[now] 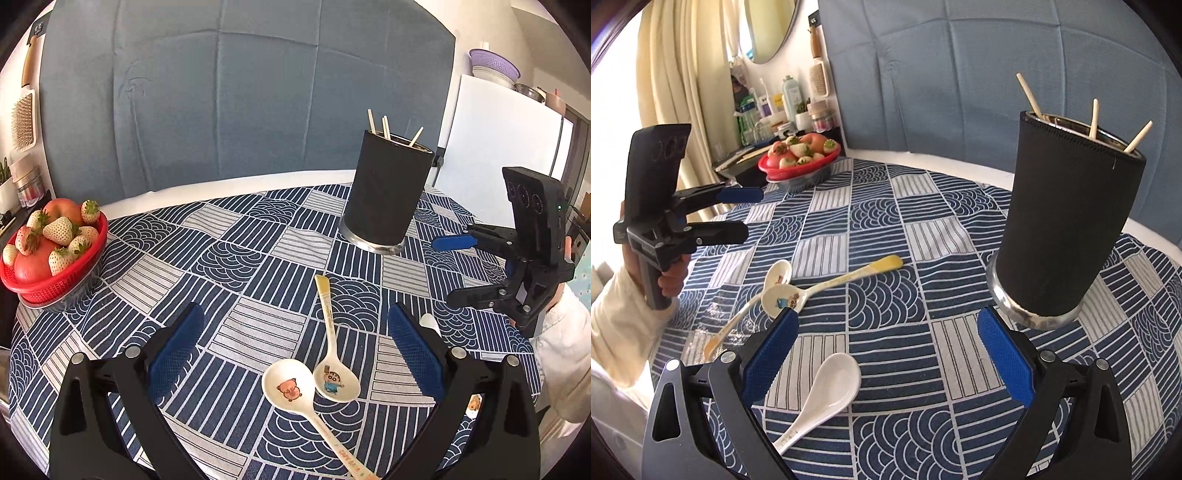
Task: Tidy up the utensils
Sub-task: 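Move both tools away from the holder toward the white spoons on the table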
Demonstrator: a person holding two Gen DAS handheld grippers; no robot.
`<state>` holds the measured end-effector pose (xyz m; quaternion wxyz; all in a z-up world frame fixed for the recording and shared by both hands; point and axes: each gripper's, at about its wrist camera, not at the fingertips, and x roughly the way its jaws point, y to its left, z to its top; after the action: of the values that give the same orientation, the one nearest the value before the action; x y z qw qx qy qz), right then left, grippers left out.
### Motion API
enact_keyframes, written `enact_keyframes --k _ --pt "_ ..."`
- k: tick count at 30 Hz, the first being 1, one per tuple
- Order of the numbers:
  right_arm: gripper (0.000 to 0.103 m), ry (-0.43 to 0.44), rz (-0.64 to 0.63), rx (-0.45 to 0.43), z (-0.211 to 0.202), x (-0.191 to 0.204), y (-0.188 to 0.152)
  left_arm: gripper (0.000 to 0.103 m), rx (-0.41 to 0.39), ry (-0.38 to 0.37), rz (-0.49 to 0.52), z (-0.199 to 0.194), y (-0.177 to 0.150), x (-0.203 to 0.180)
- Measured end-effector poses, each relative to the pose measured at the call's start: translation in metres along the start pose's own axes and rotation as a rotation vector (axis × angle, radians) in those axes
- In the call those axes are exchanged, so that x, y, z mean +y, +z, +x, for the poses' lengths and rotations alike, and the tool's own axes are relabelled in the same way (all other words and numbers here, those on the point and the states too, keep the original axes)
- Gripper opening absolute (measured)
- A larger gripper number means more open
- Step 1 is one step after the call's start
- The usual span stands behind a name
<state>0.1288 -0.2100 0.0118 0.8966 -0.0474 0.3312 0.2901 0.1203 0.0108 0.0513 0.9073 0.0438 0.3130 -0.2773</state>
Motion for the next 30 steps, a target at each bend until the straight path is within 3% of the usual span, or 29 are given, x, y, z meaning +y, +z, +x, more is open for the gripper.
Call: enact_keyframes --k 7,9,11,12,14,19,23,24,26,30 --pt "0.088 0.089 0.053 0.050 0.015 -0.009 -0.010 0.097 0.024 0.007 -0.013 0.001 -0.008 0.002" --pt "0.063 0.120 0.057 0.093 0.021 -0.009 -0.012 0.097 0.035 0.005 -0.019 0.004 -0.009 0.003" --pt "0.012 0.161 0.057 0.149 0.029 -0.008 -0.016 0.097 0.043 0.013 -0.018 0.007 -0.010 0.003" --pt "0.005 0.175 0.056 0.161 0.031 -0.007 -0.018 0.097 0.047 0.008 -0.021 0.009 -0.010 0.003" --pt "0.001 0.202 0.058 0.154 0.029 -0.008 -0.022 0.097 0.055 0.000 -0.024 0.011 -0.010 0.003" --pt "0.001 0.203 0.121 0.120 0.019 -0.021 -0.027 0.097 0.071 -0.012 -0.013 0.017 -0.009 -0.003" --pt "0.008 0.167 0.161 0.119 0.011 -0.026 -0.032 0.097 0.082 -0.015 0.008 0.021 -0.011 -0.009" --pt "0.013 0.170 0.172 0.109 0.008 -0.027 -0.034 0.097 0.082 -0.015 0.012 0.021 -0.012 -0.010" --pt "0.063 0.149 0.189 0.094 0.001 -0.027 -0.038 0.097 0.082 -0.013 0.019 0.020 -0.013 -0.011" --pt "0.065 0.143 0.211 0.090 -0.006 -0.024 -0.042 0.097 0.087 -0.027 0.023 0.020 -0.015 -0.012"
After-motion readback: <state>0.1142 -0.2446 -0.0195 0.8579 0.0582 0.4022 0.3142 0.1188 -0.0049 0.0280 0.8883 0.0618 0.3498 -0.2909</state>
